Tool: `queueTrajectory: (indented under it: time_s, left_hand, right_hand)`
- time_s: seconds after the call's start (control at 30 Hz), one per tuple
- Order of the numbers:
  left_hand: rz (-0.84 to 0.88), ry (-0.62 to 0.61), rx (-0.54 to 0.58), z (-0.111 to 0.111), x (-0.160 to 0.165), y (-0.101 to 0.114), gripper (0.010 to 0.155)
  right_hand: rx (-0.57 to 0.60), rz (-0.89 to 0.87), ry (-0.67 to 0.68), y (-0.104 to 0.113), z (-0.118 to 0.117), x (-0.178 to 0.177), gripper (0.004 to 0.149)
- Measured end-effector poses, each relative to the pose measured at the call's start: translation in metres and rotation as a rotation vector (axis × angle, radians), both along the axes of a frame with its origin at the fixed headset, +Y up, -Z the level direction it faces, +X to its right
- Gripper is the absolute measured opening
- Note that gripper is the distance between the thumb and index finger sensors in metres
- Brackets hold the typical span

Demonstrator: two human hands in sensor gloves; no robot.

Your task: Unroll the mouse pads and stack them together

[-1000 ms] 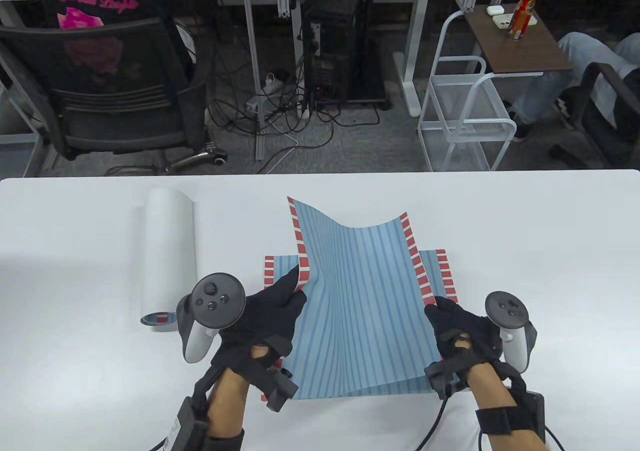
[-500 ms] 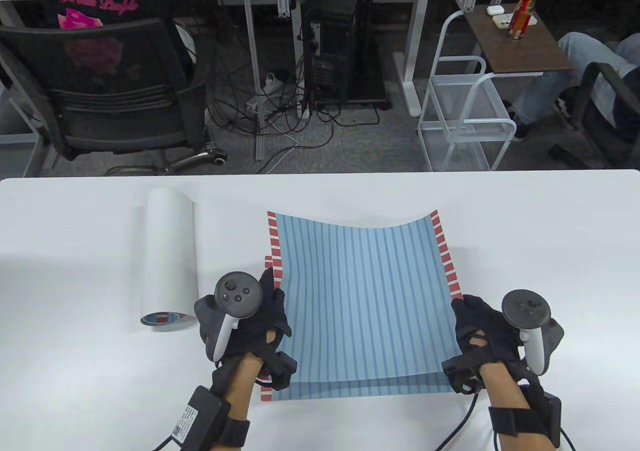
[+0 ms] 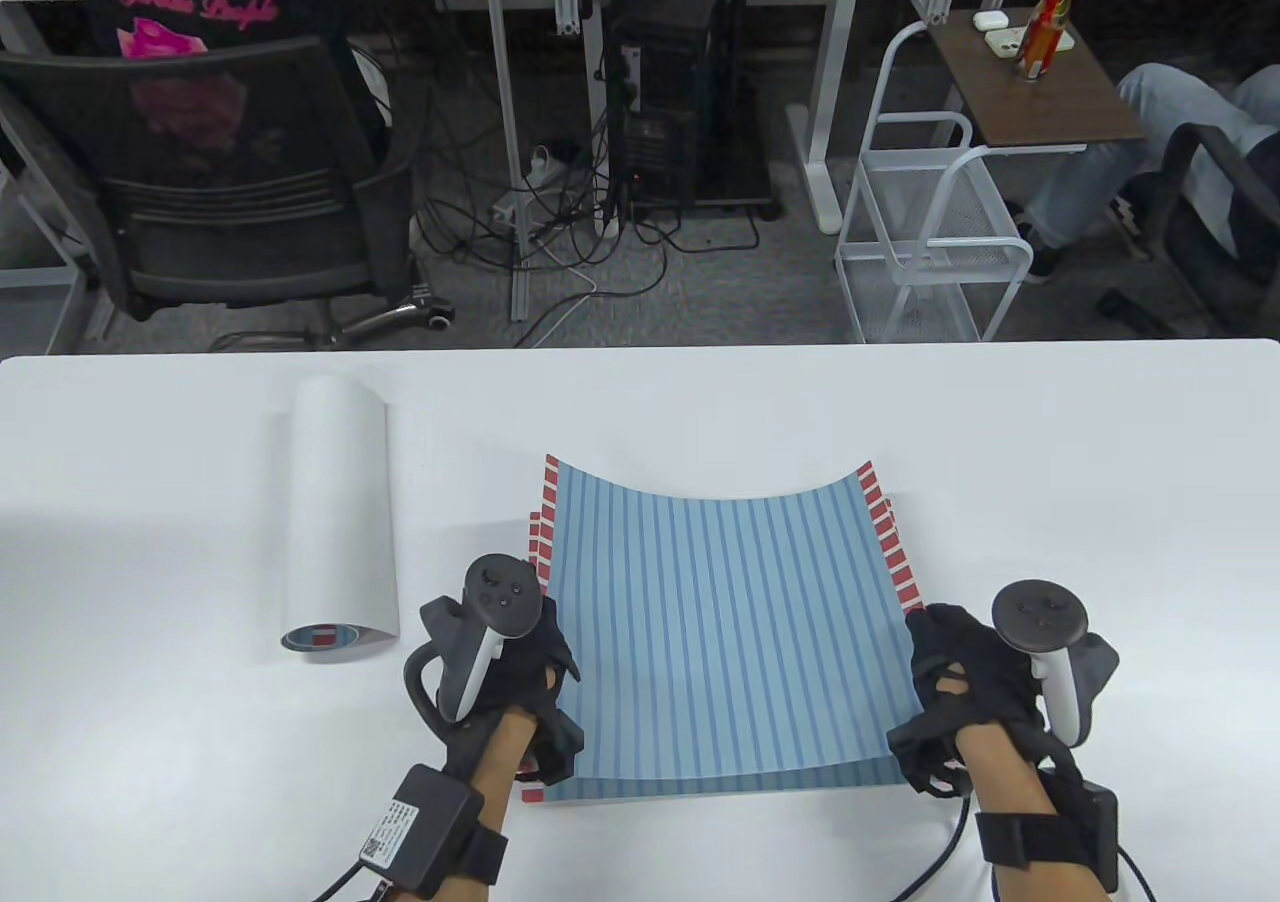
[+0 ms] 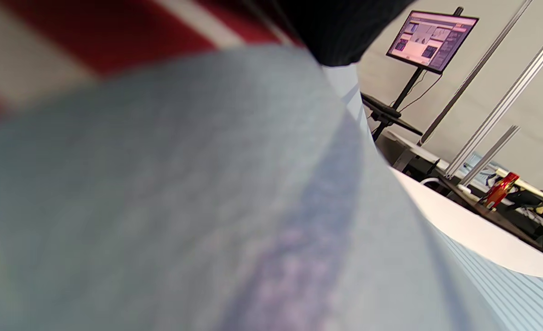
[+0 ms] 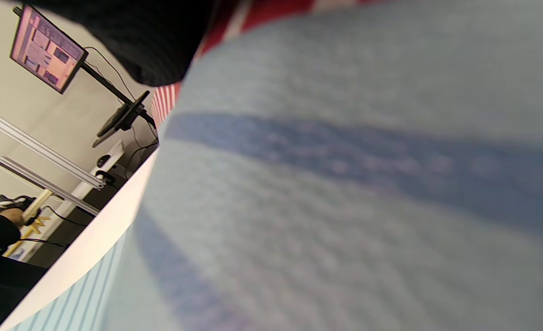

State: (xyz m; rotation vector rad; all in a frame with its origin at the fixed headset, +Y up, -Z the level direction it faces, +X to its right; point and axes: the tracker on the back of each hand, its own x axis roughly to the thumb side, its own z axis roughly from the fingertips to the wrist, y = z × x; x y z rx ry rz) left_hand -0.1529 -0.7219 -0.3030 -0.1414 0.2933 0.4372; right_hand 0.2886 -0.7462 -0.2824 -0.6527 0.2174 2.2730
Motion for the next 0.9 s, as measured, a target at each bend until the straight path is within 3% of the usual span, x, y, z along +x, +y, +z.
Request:
queueTrajectory:
  time_s: [0.57, 0.9]
  left_hand:
    - [-0.202, 0.03, -0.112, -0.006, 0.008, -0.026, 0.059]
    - [-0.404, 0.029, -0.099, -0.007, 0.017, -0.036, 0.068]
  right_hand:
    - [-0.151, 0.219, 0.021, -0.009, -0.003, -0.006, 0.044]
    - [-0.177, 0.387, 0.064, -0.008, -0.005, -0.014, 0.057]
